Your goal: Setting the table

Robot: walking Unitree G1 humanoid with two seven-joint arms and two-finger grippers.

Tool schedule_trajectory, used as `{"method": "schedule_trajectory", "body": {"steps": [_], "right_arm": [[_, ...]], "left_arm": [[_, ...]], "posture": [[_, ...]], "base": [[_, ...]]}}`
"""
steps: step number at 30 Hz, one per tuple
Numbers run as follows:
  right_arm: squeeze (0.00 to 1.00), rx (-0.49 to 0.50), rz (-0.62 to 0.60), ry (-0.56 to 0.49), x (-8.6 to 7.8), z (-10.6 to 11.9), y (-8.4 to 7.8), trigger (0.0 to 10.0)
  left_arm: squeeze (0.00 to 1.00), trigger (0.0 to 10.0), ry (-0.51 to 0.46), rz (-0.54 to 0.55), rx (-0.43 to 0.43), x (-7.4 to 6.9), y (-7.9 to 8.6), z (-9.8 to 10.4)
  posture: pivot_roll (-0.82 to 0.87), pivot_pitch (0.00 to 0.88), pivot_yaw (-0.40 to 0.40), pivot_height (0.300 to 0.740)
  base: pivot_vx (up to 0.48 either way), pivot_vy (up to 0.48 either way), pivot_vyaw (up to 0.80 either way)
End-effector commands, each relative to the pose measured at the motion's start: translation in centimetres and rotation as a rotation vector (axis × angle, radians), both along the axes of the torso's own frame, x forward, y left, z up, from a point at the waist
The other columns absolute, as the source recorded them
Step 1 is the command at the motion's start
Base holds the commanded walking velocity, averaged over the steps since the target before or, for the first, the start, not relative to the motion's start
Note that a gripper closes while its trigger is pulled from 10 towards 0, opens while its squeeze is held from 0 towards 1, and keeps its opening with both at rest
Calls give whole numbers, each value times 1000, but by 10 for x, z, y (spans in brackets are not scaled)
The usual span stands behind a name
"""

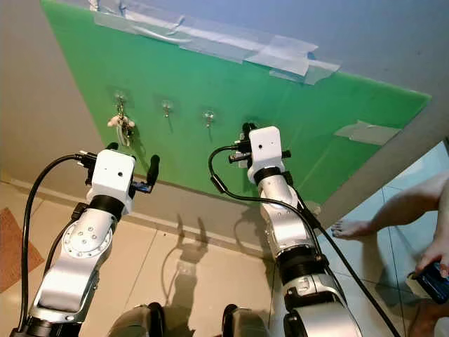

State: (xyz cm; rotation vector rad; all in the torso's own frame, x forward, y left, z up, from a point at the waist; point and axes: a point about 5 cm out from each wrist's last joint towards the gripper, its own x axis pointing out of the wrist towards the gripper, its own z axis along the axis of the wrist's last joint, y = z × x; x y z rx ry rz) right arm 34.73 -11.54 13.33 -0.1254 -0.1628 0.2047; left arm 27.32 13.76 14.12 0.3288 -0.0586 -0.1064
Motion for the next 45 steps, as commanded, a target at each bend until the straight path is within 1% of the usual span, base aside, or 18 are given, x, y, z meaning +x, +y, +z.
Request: {"method": "schedule_trajectory", "body": {"steps": [1, 4, 6, 8, 9, 15, 22, 23, 28, 31, 36, 37, 38, 39, 40, 41, 43, 45], "right_arm": [[0, 18, -24, 39, 2, -5, -6, 10000], [0, 27, -26, 47, 2, -6, -7, 10000], [0, 59, -25, 81, 2, -11, -9, 10000], [0, 68, -25, 86, 1, -12, -9, 10000], [0, 112, -23, 103, 2, -13, -9, 10000], [0, 211, -37, 120, 2, -13, -12, 10000], [0, 227, -40, 102, 2, -10, -13, 10000], [0, 234, -45, 80, 1, -8, -14, 10000], [0, 229, -31, 38, -1, -3, -14, 10000], [0, 204, -32, 35, -3, -3, -14, 10000], [0, 89, -57, -11, -6, -3, -18, 10000], [0, 89, -57, -11, -6, -3, -18, 10000], [0, 60, -60, -24, -7, -2, -18, 10000], [0, 0, -56, -55, -10, -2, -17, 10000], [0, 0, -56, -55, -10, -2, -17, 10000], [0, -67, -34, -88, -14, -3, -13, 10000], [0, -117, -17, -111, -17, -4, -9, 10000], [0, -146, -4, -123, -19, -5, -7, 10000]], "left_arm": [[0, 10000, -5, 5, 8, -3, 0, 2], [0, 10000, -5, 4, 9, -3, 0, 2], [0, 10000, -6, 5, 9, -3, 0, 2], [0, 10000, -7, 5, 9, -3, 0, 2], [0, 10000, -8, 2, 9, -2, -1, 3], [0, 10000, -10, -2, 10, -2, -1, 3], [0, 10000, -13, -1, 10, -2, -1, 3], [0, 10000, -15, 0, 11, -2, -2, 3], [0, 10000, -18, 3, 11, -2, -1, 4], [0, 10000, -18, 4, 9, -2, -1, 3], [0, 10000, -19, 2, 8, -2, -1, 3], [0, 10000, -19, 2, 8, -2, -1, 3], [0, 10000, -19, 1, 8, -2, -1, 4], [0, 10000, -20, 0, 8, -2, -1, 4], [0, 10000, -20, 0, 8, -2, -1, 4], [0, 10000, -21, -2, 8, -2, -2, 3], [0, 10000, -21, -4, 9, -2, -2, 3], [0, 10000, -22, -6, 9, -1, -2, 3]], "posture": [[34, 170, -69, 740], [34, 170, -69, 740], [37, 171, -69, 740], [37, 171, -69, 740], [33, 170, -67, 740], [33, 170, -67, 740], [32, 170, -67, 740], [34, 171, -68, 740], [34, 170, -70, 740], [34, 169, -72, 740], [34, 169, -72, 740], [34, 169, -72, 740], [34, 169, -72, 740], [34, 169, -72, 740], [34, 169, -72, 740], [25, 159, -70, 740], [25, 159, -70, 740], [25, 159, -70, 740]], "base": [[0, 0, 0], [0, 0, 0], [0, 0, 0], [0, 0, 0], [0, 0, 0], [0, 0, 0], [0, 0, 0], [0, 0, 0], [0, 0, 0], [0, 0, 0], [0, 0, 0], [0, 0, 0], [0, 0, 0], [0, 0, 0], [0, 0, 0], [0, 0, 0], [0, 0, 0], [0, 0, 0]]}}
